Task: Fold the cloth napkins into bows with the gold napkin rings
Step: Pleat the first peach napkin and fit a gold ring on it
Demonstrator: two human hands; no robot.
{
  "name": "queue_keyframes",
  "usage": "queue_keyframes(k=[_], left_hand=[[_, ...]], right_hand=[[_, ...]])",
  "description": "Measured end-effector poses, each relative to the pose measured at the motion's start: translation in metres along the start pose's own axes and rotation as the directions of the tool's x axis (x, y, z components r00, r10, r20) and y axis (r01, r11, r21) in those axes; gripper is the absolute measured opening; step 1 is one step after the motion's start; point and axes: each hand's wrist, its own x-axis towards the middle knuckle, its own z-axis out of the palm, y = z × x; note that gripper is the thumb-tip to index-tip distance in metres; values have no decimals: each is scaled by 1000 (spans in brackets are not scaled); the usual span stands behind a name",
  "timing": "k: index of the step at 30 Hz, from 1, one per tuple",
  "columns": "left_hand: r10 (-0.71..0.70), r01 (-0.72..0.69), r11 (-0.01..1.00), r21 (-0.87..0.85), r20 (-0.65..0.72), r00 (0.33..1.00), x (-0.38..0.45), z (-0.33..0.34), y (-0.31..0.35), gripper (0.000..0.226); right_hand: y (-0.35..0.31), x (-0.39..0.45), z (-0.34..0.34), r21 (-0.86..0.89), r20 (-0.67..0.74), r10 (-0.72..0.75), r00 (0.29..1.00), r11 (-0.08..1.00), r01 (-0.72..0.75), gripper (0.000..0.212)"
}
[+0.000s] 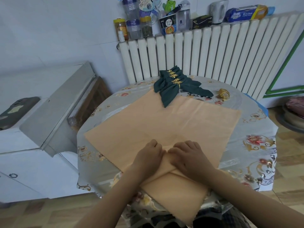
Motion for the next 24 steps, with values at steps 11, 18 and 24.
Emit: queue_keyframes(k=[11, 18, 24], left_hand=[[120, -211, 963, 167, 434, 893, -20, 11, -1, 97], [187, -267, 952, 149, 409, 893, -15, 14, -12, 91], [202, -227, 973, 34, 339, 919, -3, 8, -21, 53]], right_hand=[[2, -14, 0, 90, 35, -52, 998, 995, 48, 59], [14, -15, -1, -10, -76, -233, 969, 972, 233, 48], [31, 1, -2, 67, -174, -306, 936, 944, 322, 38]])
